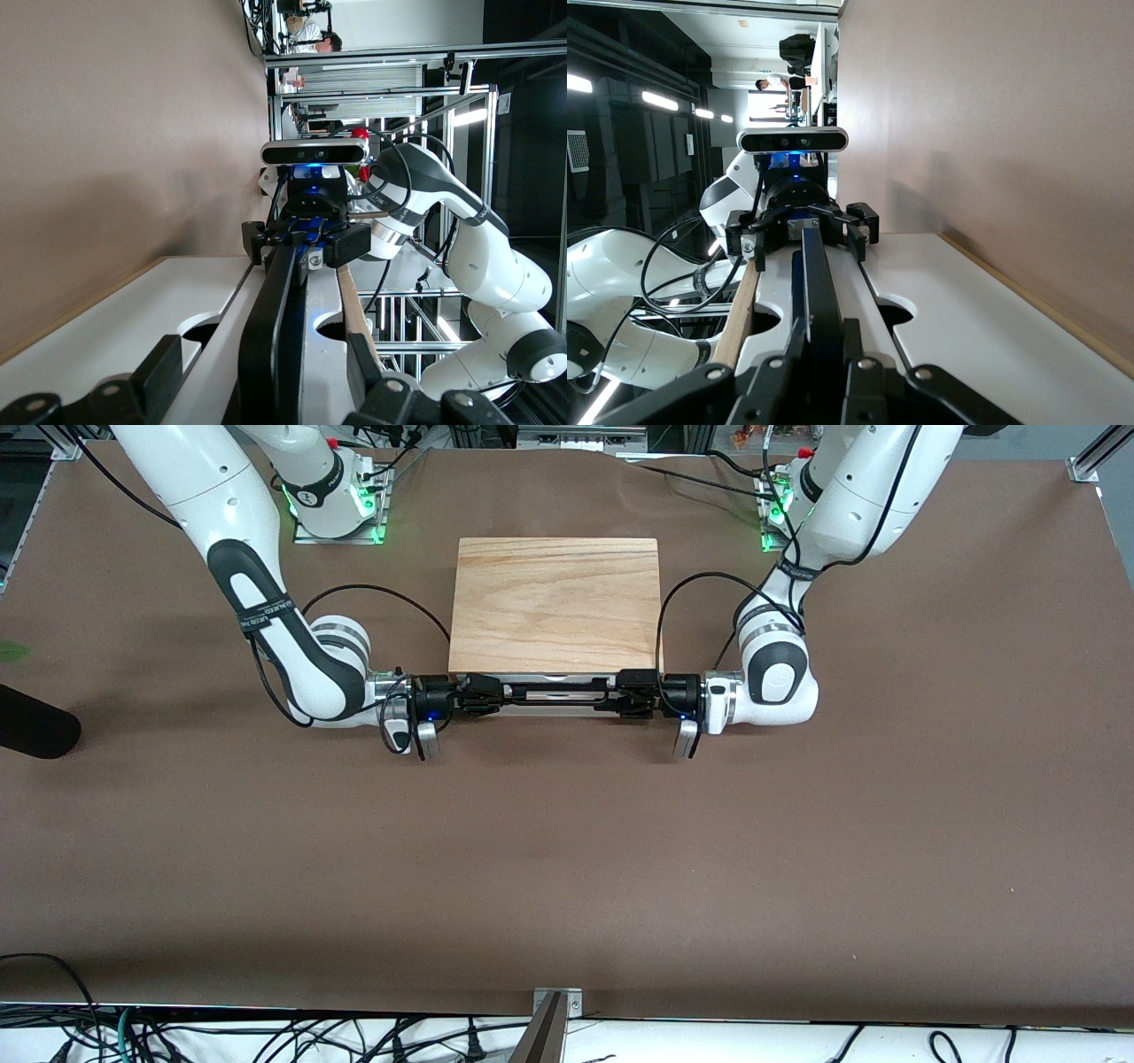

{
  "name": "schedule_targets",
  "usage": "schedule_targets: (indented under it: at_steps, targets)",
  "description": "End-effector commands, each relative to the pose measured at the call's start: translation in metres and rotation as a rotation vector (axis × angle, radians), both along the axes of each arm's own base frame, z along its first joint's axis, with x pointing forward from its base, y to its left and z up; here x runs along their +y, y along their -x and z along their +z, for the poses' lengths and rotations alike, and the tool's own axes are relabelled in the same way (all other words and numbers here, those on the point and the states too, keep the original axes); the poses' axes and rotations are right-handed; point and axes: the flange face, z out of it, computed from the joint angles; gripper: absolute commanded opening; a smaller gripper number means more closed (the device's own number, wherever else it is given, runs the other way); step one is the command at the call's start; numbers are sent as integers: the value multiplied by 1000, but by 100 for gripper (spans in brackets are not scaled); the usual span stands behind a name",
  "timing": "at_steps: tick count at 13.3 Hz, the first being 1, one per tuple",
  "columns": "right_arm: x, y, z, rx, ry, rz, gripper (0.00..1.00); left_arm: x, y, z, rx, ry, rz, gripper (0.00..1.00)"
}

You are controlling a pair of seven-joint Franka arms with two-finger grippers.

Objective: Pull top drawer with both arms simultaneously
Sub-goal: 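Hold the handle with both grippers and begin pulling outward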

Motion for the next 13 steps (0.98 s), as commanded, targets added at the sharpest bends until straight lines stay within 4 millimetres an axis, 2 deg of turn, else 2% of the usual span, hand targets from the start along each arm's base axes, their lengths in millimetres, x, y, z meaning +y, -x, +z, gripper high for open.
schedule_targets:
  at_steps: [1, 2, 4, 7, 11, 13]
  targets:
    - [1, 0, 11, -1, -21, -4, 0, 2, 8, -3, -69, 11, 17, 52]
    - [1, 0, 11, -1, -21, -4, 0, 2, 10, -5, -77, 11, 16, 51]
    - [1, 0, 10, 1, -21, -4, 0, 4, 14, -7, -88, 8, 14, 35]
    - [1, 0, 10, 1, -21, -4, 0, 6, 17, -10, -94, 7, 14, 29]
    - [1, -1, 11, -2, -22, -6, 0, 10, 22, -13, -81, 7, 15, 0]
    - [1, -1, 11, -1, -22, -6, 0, 10, 23, -13, -78, 6, 15, 0]
